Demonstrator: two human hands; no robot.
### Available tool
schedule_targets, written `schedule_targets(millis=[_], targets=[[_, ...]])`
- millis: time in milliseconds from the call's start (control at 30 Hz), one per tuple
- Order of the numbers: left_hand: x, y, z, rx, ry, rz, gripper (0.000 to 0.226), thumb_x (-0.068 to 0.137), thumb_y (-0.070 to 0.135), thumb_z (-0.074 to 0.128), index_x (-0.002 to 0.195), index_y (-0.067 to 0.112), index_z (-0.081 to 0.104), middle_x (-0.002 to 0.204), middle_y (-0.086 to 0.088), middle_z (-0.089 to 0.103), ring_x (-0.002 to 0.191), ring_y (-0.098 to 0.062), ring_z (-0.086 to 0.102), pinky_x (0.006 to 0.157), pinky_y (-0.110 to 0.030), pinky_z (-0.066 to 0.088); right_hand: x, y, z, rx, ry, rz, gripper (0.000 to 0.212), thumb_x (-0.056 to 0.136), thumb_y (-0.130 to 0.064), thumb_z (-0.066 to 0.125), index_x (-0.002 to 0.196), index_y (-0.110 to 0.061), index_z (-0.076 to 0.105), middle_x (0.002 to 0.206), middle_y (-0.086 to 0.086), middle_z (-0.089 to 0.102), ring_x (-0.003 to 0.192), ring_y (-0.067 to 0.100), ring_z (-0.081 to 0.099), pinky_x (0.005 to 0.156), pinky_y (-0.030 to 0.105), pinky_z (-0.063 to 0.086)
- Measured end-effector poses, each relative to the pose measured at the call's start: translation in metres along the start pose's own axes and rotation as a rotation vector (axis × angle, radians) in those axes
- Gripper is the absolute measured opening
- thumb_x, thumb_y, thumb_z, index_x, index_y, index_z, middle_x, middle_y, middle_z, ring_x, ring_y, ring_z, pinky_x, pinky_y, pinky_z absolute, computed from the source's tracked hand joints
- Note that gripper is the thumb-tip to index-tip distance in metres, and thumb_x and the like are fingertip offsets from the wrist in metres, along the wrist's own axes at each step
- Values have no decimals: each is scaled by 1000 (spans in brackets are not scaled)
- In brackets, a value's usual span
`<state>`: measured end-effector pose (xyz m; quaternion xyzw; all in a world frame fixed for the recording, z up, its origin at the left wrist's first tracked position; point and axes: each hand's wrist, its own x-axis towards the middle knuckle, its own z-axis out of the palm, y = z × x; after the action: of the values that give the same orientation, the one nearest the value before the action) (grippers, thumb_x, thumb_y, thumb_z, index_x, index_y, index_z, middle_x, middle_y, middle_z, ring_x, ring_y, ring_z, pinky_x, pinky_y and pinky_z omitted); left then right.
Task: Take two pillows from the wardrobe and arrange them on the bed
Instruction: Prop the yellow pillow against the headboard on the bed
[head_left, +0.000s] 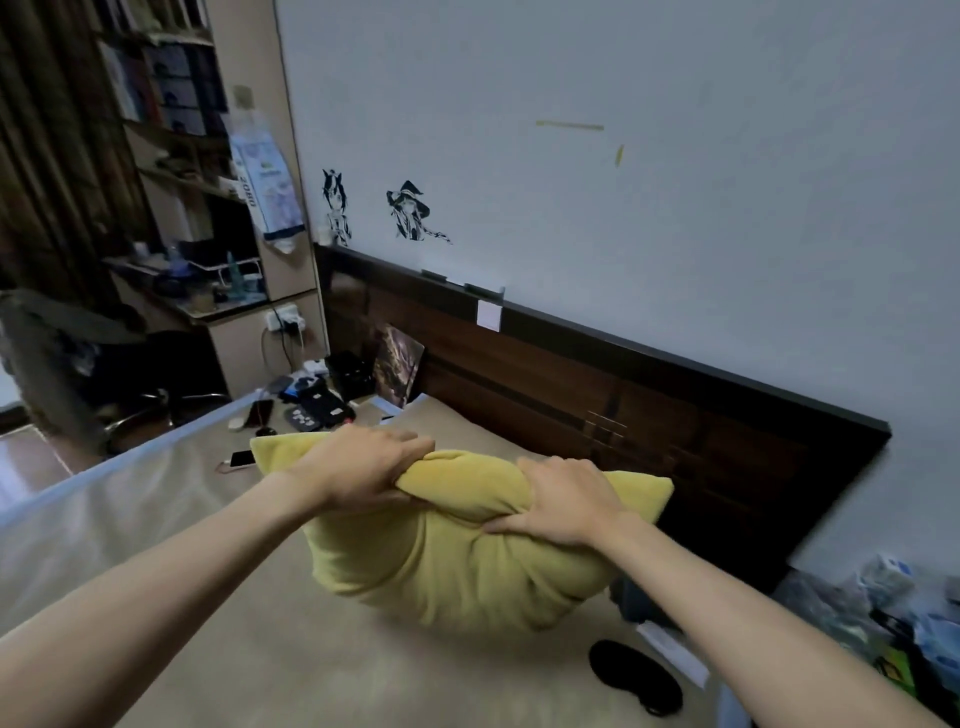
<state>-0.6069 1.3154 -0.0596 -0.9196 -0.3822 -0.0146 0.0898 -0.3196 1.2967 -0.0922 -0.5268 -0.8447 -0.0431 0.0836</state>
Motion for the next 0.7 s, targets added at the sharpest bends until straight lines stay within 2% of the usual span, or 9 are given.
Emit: schedule_targets(millis=[100,200,333,467,533,633,700], targets=[[29,-25,16,-60,-27,-81,56,80,76,42,111,30,46,106,2,60,94,-21,60,73,-39,50,40,17,13,10,-47,-7,84,62,-101,39,95,-26,57,89,-4,70,82,22,68,72,42,56],[59,-45,47,-80,-111,-200,53,83,70,56,116,29,46,114,1,59,101,-22,59,82,-42,50,86,43,45,47,-119,-68,87,64,-99,40,107,-27,62,97,-2,71,90,23,67,75,42,55],[102,-84,102,-88,-203,-310,55,83,69,57,118,29,46,117,1,58,106,-23,57,87,-41,46,155,87,104,91,-204,-197,83,67,-98,35,108,-32,63,102,1,73,96,28,66,74,42,50],[182,-130,114,-171,-293,-381,55,80,65,64,119,31,46,118,2,57,105,-22,57,80,-38,46,226,145,126,172,-266,-231,76,74,-92,39,118,-35,61,108,2,73,101,29,66,76,42,47],[227,-148,113,-192,-328,-408,55,80,61,68,120,30,46,119,1,58,106,-24,57,76,-36,41,257,175,128,204,-300,-215,72,74,-91,41,115,-35,63,104,-1,72,98,27,66,74,40,47],[286,-173,116,-137,-335,-399,56,80,57,70,123,31,46,117,0,60,103,-25,59,78,-39,45,299,216,126,197,-255,-193,74,72,-92,40,110,-33,62,98,-3,71,94,26,67,73,40,49],[312,-186,116,-86,-310,-390,57,80,56,70,125,31,46,118,1,61,104,-25,60,77,-39,44,320,232,128,122,-182,-205,74,74,-91,39,108,-27,59,95,0,71,89,28,69,67,39,46]])
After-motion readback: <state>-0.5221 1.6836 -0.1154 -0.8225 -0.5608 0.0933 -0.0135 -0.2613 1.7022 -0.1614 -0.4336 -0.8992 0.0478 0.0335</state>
